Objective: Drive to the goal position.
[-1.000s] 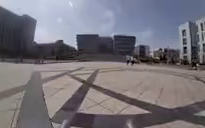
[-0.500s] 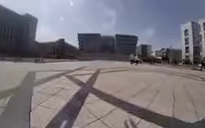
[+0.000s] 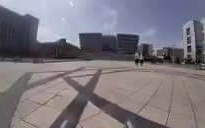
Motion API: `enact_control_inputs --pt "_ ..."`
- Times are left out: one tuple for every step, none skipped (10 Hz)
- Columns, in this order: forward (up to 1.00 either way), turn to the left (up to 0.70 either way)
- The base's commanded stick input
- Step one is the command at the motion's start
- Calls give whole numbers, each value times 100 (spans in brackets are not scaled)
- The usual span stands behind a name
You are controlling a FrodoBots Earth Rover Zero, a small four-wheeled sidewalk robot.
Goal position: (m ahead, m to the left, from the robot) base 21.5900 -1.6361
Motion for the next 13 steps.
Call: enact_control_inputs --pt "85 0" --pt "85 0" --pt "85 0" --pt "85 0" --pt "85 0" --pt "85 0" --pt "85 0" --pt "85 0" --pt "85 -30" --pt "85 -34" --pt "85 -34" --pt "85 -34" --pt "85 -34"
